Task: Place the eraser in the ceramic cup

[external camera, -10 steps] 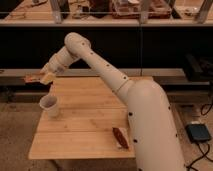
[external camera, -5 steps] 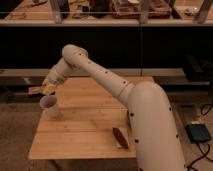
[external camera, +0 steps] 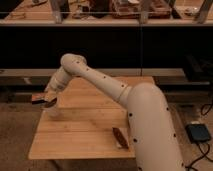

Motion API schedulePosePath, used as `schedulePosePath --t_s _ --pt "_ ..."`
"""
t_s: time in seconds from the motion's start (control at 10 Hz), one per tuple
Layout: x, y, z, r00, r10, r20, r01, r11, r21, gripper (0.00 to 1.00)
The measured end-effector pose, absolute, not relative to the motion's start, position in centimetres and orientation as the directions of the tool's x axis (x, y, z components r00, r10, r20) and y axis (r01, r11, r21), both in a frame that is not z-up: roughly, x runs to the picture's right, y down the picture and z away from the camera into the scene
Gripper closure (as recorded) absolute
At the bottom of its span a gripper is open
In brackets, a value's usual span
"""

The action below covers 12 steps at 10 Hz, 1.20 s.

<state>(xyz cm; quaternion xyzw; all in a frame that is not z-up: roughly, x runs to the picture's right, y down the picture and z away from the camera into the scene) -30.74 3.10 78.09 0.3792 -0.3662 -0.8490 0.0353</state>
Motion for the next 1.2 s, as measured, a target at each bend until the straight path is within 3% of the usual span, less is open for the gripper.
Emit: schedulePosePath --t_s 0.3,0.4,0.8,1.2 --pt "-30.2 4.2 79.4 -0.733 -0.324 -0.598 -0.197 -0.74 0.643 0.23" --pt "-30.0 4.4 79.6 -0.738 -0.323 -0.592 -0.191 -0.742 0.642 0.2" --pt "-29.9 4.0 79.3 -0.733 -0.35 -0.583 -0.163 -0.742 0.651 0.2" --pt "-26.1 1.0 80.6 -0.698 -0.467 -0.543 -0.047 -0.726 0.686 0.2"
